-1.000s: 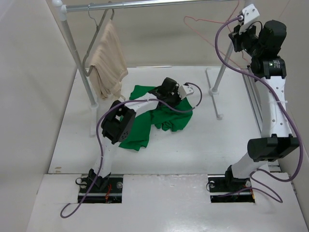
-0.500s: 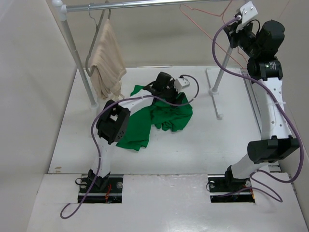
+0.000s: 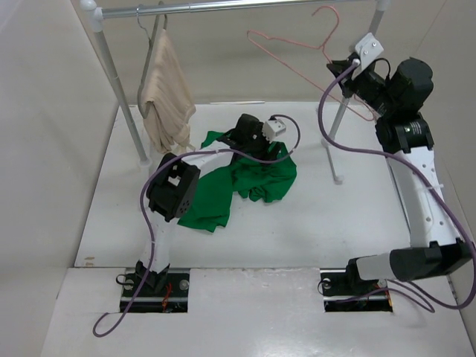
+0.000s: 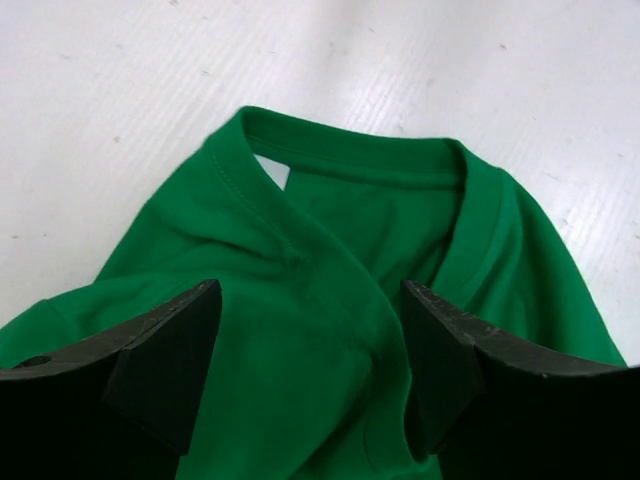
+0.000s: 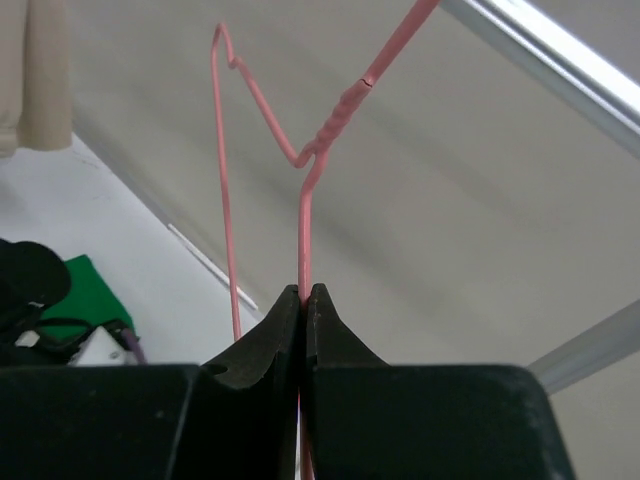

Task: Place the t-shirt on the hanger
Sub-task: Grab a hanger with the right arm, then place tshirt on hanger

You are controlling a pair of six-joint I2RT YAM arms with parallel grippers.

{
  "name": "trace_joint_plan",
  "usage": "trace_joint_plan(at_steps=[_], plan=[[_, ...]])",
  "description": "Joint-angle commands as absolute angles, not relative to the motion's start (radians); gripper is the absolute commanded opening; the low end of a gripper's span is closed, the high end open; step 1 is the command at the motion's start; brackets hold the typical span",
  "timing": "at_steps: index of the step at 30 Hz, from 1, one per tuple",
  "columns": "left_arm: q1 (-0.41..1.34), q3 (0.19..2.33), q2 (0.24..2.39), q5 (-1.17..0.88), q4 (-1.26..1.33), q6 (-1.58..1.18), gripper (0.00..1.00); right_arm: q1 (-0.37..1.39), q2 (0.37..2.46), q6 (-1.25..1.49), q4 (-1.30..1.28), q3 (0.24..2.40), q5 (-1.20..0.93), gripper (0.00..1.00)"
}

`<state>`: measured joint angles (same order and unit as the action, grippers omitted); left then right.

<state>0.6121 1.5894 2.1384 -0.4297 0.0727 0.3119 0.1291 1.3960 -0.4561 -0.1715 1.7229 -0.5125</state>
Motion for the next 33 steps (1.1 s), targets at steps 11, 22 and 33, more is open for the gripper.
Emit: trace_joint_plan(at_steps=[11, 22, 33], plan=[[0.71, 1.577, 2.175, -0.129, 0.137, 0.298, 0.64, -0.007, 1.108, -0.445, -0.322, 1.342, -0.459, 0.0], [0.71, 1.629, 2.166, -0.031, 0.071, 0.268, 0.0, -0.04, 1.034, -0.445, -0.448, 1.188, -0.322, 0.0], [0.601, 1.845, 2.098, -0.169, -0.233, 0.195, 0.0, -0.002, 0.953, -0.393, -0.471, 0.911, -0.437, 0.0]])
